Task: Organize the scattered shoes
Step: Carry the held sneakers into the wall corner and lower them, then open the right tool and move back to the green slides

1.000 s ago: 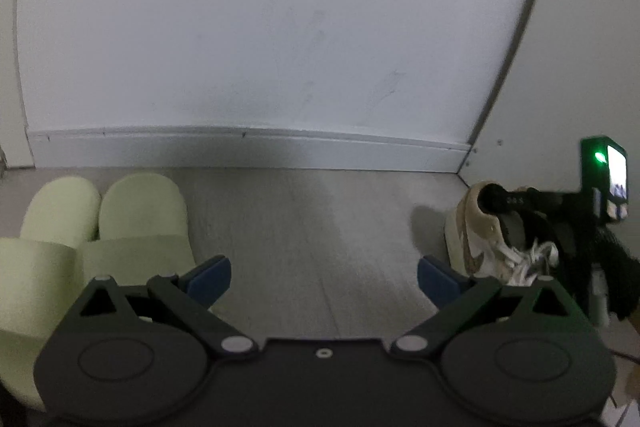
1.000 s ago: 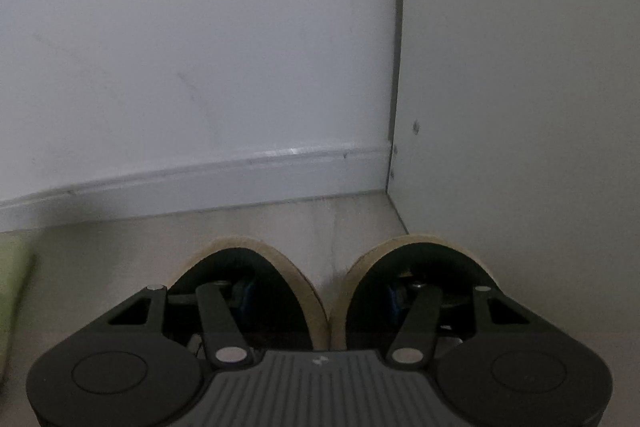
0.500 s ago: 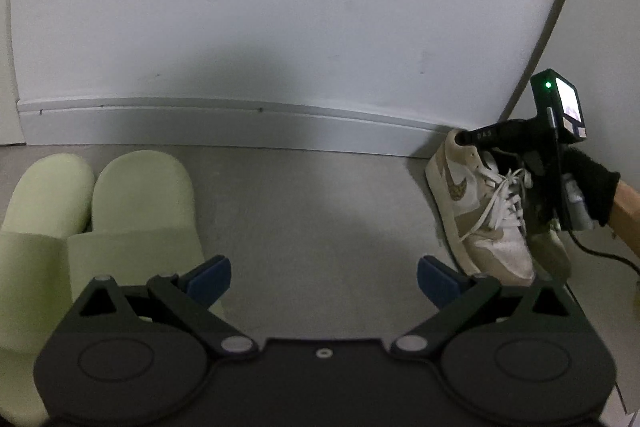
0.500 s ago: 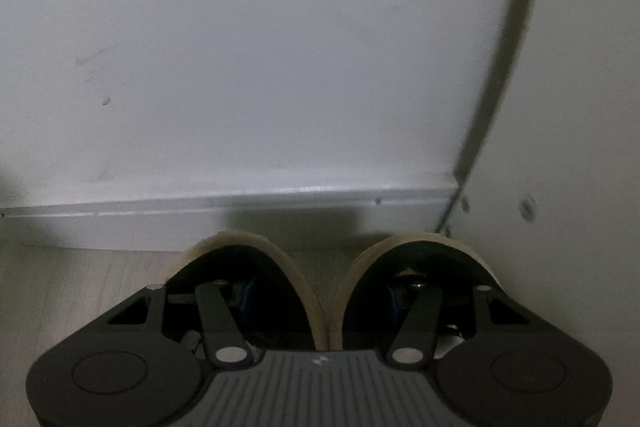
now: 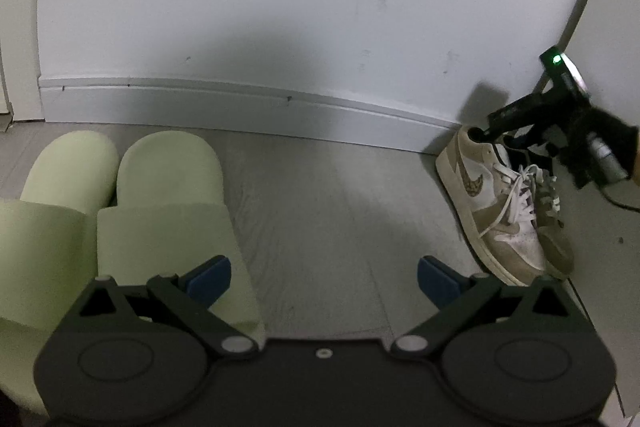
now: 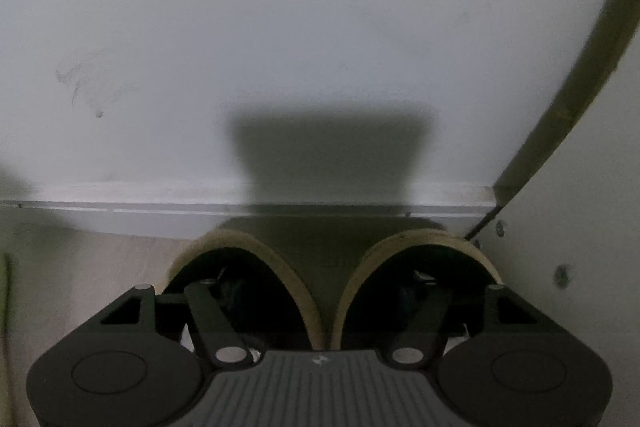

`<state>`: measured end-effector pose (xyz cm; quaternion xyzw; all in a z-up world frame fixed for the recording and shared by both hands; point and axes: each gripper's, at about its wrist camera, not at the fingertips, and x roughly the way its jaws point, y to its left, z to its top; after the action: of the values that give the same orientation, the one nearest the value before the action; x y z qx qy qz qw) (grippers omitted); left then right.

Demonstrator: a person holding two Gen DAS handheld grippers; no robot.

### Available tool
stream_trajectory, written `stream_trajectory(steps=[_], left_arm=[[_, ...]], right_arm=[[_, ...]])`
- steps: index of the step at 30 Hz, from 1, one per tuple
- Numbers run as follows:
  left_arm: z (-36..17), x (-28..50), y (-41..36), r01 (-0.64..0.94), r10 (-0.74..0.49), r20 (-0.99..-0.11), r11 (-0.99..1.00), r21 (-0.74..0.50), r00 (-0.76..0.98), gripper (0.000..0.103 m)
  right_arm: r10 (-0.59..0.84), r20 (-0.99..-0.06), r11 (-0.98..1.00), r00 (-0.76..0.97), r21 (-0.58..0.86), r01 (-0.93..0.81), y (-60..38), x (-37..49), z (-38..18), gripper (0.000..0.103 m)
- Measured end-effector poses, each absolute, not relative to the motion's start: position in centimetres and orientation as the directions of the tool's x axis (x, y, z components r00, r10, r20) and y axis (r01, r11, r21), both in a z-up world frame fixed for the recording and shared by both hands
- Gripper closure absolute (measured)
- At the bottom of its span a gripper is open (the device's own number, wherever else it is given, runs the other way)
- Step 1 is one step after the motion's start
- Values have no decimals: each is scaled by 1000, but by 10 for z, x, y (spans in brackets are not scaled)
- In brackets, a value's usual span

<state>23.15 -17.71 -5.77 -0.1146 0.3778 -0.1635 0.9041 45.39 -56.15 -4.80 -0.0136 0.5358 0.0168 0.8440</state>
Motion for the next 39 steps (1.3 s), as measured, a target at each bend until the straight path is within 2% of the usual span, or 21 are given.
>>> stream_trajectory(steps=[1,2,4,6,8,9,11,15,18,20,26,29,31,33,39], left_arm=[[-57,231,-176,206,-382,-643,920,-334,664,2],[-58,231,-175,202,-381,-641,920,-337,666,2],[-59,231,-173,191,-380,-637,918,-347,671,2],[-59,229,-171,181,-379,-637,917,-355,671,2],[-59,227,-169,178,-377,-639,918,-355,670,2],[-58,225,-168,179,-375,-640,919,-351,671,2],[-54,220,-165,184,-367,-639,924,-336,676,2],[-49,210,-156,167,-351,-636,928,-332,688,2],[-45,200,-149,150,-345,-631,928,-342,695,2],[-41,193,-146,148,-345,-627,927,-345,698,2],[-18,158,-116,149,-338,-617,929,-338,711,2],[3,136,-88,127,-293,-600,944,-304,745,2],[20,121,-65,100,-243,-572,958,-269,783,2],[31,111,-46,68,-198,-542,966,-250,816,2],[44,88,3,-34,-103,-490,964,-263,866,2]], right_arm=[[1,-906,999,424,-19,-45,-559,452,-40,26],[-37,-881,997,472,-65,-42,-553,439,-30,20],[-120,-807,986,579,-164,-25,-540,410,-8,17],[-175,-690,972,702,-237,9,-523,365,6,11],[-177,-580,966,795,-258,26,-511,323,5,3],[-174,-529,963,830,-269,30,-503,298,-3,3],[-186,-510,952,840,-306,25,-487,271,-21,3],[-212,-587,907,782,-415,-66,-443,238,-63,4],[-313,-557,798,769,-593,-104,-421,230,-91,5],[-325,-566,783,758,-610,-120,-428,225,-100,5],[-340,-625,829,703,-552,-90,-448,220,-116,9],[-343,-663,876,666,-481,-28,-462,222,-115,8],[-379,-670,878,638,-479,19,-456,221,-106,14],[-321,-655,904,685,-427,16,-441,206,-87,13],[0,-535,993,845,-103,-65,-348,113,-53,14]])
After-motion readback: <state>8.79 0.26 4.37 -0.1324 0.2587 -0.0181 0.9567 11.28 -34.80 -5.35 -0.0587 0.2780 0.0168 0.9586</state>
